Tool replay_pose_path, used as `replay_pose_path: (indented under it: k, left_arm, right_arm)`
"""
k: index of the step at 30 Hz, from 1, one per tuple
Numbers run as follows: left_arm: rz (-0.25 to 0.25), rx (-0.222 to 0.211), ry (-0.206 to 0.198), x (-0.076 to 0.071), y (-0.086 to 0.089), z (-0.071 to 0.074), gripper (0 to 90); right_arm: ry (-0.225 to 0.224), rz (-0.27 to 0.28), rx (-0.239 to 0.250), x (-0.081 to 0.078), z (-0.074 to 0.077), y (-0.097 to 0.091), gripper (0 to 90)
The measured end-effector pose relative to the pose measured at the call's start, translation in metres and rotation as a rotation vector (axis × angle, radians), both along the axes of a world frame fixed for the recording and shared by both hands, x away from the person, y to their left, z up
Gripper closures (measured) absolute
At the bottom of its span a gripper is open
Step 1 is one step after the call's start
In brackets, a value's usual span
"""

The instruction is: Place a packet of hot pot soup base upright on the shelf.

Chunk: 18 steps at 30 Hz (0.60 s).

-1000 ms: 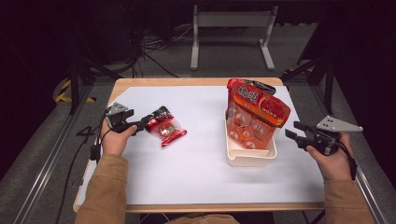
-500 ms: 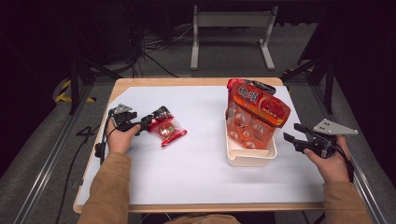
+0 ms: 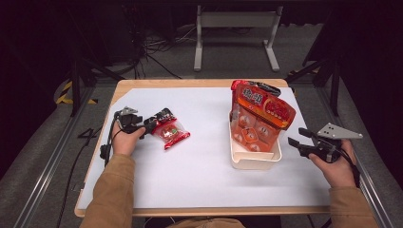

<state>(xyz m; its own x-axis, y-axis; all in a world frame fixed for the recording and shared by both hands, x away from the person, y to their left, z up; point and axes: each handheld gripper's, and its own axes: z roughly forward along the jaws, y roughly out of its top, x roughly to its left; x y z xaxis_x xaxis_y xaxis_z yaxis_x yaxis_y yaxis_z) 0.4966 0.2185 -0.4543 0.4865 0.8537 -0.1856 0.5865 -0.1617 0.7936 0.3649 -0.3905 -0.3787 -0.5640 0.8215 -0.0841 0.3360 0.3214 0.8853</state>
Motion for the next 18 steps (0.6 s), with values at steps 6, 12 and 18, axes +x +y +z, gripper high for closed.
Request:
replay_pose_path:
  k: [6,12,18]
  left_arm:
    - [-0.031,0.019,0.012,-0.0001,-0.0034,-0.0005,37.1]
    - [-0.066,0.046,0.003,-0.0015,-0.0070,-0.0004,52.7]
    - [-0.071,0.076,-0.004,-0.0025,-0.0096,-0.0003,64.4]
  right_arm:
    - [-0.001,0.002,-0.005,0.0007,-0.0001,0.0012,40.0]
    - [-0.002,0.001,-0.007,0.0006,0.0001,0.0013,39.9]
    - [-0.001,0.001,-0.011,0.0008,-0.0002,0.0014,39.9]
